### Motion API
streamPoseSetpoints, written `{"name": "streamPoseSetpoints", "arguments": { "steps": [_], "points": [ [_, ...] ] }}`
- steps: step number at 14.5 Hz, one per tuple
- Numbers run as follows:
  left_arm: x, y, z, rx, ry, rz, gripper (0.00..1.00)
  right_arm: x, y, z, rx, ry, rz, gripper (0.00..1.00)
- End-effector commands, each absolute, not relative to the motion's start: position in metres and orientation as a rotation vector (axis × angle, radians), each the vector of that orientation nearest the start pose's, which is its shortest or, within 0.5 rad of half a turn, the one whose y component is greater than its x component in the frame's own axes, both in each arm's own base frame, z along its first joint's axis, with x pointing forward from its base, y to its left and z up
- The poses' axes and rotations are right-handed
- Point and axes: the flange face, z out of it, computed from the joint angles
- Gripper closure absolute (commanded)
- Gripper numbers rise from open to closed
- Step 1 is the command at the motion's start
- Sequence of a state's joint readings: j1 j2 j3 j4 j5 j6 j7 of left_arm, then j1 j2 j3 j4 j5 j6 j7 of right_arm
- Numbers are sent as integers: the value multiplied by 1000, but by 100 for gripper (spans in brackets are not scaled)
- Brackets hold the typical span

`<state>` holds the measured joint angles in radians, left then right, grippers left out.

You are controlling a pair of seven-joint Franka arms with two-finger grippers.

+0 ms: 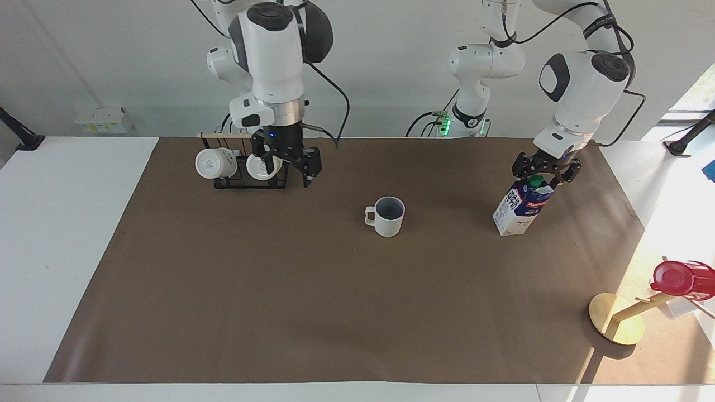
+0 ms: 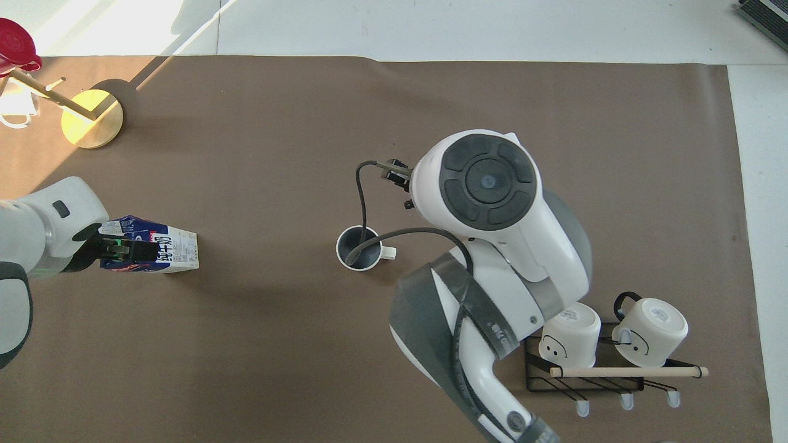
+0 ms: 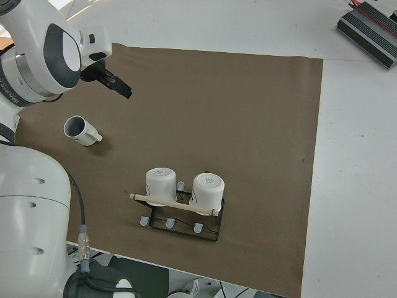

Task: Place cup and milk on table
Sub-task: 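Set the mug down and open the right gripper while the left gripper grasps the carton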

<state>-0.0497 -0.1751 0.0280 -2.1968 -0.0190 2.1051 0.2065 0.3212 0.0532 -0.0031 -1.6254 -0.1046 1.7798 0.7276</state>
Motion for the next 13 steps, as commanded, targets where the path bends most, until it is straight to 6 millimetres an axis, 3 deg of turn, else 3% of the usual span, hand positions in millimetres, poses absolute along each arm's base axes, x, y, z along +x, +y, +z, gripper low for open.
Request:
{"name": "streamPoseSetpoints", "arguments": {
  "steps": [1, 3, 6, 9, 13],
  "points": [
    [502, -6, 461, -3108, 385, -154, 31, 554, 121, 613, -3150, 471, -231, 0],
    [502, -7, 461, -3108, 385, -156, 35, 557, 82, 629, -3180, 402, -198, 0],
    [501, -10, 461, -3111, 380, -142, 42, 560, 38, 647, -3198, 291, -210, 0],
    [506, -15, 461, -3120, 324, -140, 53, 555, 17, 667, -3177, 279, -137, 0],
    [520, -21, 474, -3128, 267, -145, 53, 555, 7, 672, -3190, 249, -64, 0]
  ]
}}
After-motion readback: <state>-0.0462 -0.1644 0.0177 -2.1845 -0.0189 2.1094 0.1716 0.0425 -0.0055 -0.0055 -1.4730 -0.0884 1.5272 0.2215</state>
